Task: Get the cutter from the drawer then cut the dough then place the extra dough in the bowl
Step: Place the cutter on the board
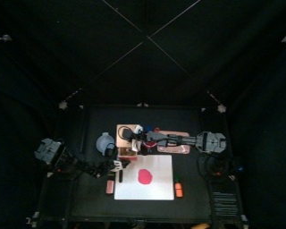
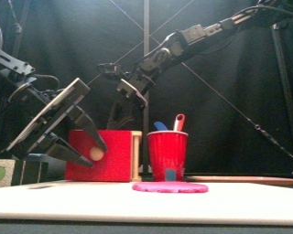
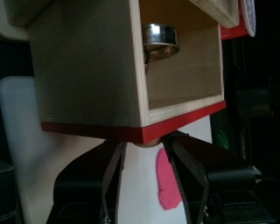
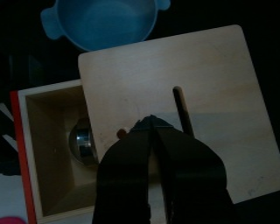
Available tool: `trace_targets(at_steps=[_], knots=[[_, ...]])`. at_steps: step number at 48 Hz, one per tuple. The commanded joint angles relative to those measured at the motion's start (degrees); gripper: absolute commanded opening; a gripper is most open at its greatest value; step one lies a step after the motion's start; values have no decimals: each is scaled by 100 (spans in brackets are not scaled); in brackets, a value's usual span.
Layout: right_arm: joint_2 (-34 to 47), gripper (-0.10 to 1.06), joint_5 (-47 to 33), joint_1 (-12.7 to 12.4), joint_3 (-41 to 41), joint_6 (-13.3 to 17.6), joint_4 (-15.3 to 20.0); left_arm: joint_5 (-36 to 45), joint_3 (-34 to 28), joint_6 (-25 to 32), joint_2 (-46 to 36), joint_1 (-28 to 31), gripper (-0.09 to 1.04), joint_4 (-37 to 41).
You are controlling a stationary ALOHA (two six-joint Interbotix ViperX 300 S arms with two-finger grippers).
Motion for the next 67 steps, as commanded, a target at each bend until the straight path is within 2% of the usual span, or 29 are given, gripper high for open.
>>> trace_targets(at_steps=[1,9,23,36,49,67], knots=[[158,5,105,-18,62,9,9,-79,-62,9,-105,-18,81,97],[167,5,105,-26,53,0,9,-88,-26,0,-158,-26,86,158],[176,4,105,-18,62,0,9,-88,-18,0,-97,79,86,149],[176,4,105,-18,62,0,9,-88,26,9,-62,185,82,132],[185,4,105,-18,62,0,9,-53,35,70,-53,176,70,132],[193,5,105,-26,62,9,9,44,9,132,-53,26,70,35]])
